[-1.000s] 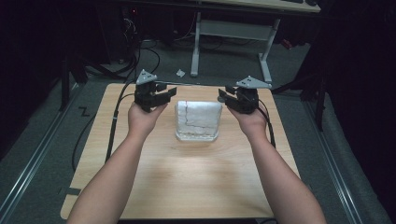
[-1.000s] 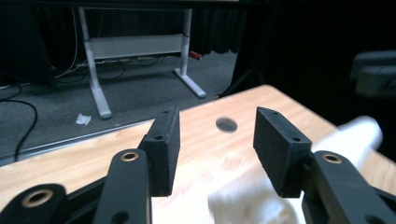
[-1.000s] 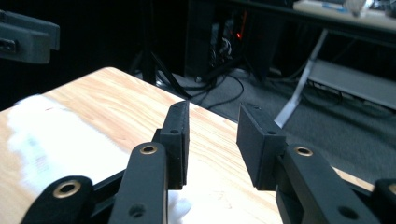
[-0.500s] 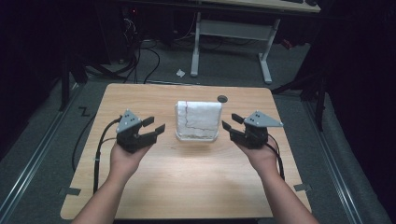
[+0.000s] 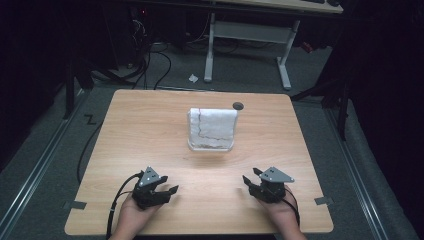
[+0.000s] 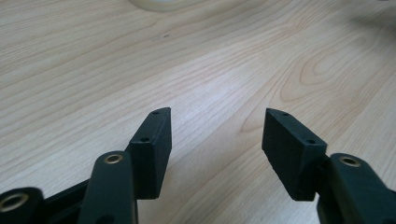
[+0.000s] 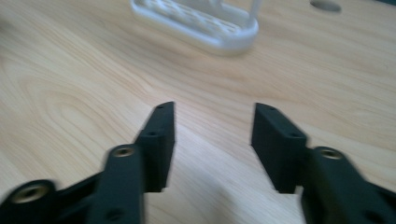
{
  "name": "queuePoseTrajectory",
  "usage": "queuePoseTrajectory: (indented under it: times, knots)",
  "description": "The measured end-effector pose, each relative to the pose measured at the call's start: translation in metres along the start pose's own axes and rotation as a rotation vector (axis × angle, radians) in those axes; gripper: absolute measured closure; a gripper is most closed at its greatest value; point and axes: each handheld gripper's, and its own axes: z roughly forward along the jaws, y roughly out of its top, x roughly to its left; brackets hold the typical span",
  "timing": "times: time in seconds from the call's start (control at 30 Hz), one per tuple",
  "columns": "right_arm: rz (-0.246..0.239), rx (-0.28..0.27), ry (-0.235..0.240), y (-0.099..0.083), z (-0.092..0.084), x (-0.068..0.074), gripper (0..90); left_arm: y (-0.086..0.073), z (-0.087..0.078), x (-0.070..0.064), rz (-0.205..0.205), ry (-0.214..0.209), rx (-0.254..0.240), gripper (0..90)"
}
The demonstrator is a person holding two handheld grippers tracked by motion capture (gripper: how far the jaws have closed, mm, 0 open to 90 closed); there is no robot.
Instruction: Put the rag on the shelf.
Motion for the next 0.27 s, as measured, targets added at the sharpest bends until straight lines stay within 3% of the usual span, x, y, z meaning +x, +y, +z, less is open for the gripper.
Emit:
queuePoseTrajectory:
  times: [0.1,0.17,0.27]
  knots:
    - [0.071,0.008,0.008,-0.003,0.003,-0.013,48.9,0.001,0.003,0.002,-0.020,-0.014,-0.003,43.1]
    - [0.054,0.023,0.004,-0.004,0.005,-0.015,49.0,0.000,0.004,0.003,0.001,0.000,0.007,42.4]
    - [0.057,0.030,0.007,-0.005,0.006,-0.016,49.0,-0.002,0.005,0.005,-0.016,-0.003,0.010,42.0]
